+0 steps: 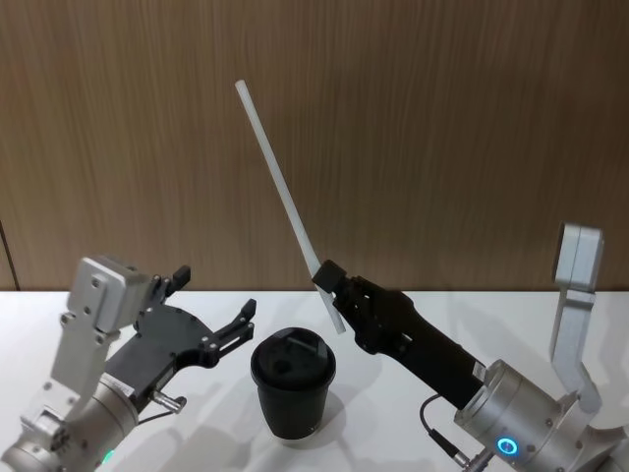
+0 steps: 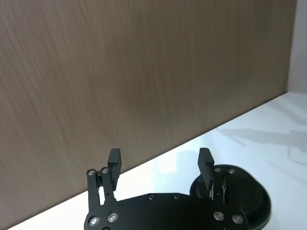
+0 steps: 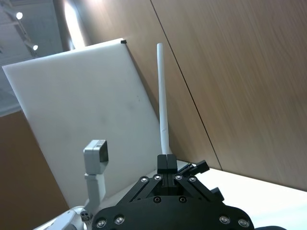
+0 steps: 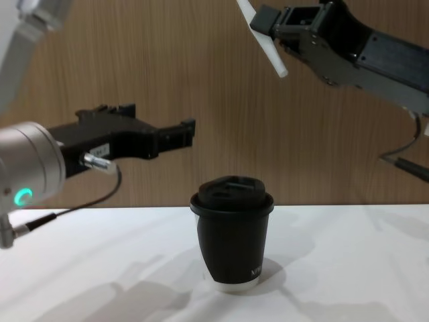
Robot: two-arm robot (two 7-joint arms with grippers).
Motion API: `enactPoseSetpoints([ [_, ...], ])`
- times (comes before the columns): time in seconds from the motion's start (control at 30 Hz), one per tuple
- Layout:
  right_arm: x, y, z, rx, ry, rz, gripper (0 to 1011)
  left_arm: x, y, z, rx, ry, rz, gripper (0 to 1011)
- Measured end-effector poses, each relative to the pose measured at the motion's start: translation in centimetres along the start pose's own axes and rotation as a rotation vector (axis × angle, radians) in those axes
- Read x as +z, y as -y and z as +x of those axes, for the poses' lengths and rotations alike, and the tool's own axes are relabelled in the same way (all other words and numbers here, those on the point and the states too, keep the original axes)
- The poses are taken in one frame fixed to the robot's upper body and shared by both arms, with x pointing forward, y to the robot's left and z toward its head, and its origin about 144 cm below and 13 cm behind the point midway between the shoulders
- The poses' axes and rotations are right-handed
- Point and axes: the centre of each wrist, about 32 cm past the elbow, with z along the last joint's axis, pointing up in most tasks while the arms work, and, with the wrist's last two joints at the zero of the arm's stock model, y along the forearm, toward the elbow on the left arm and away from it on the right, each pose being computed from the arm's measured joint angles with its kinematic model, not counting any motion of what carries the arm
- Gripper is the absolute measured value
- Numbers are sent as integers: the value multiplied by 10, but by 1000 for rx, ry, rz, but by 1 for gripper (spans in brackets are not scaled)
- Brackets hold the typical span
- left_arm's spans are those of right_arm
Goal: Pick up the straw with one hand, pass it to the other hand, and insert it into the cup.
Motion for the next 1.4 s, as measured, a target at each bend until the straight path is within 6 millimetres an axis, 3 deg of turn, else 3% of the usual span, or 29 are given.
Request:
enactPoseSetpoints([
  [0.9,-1,-1,0,10,-7,0,0,40,-34,42,-205,-203,-123,1003],
  [1.4,-1,-1,0,11,-8,1,0,44,-35,51,-288,-317,-194,1003],
])
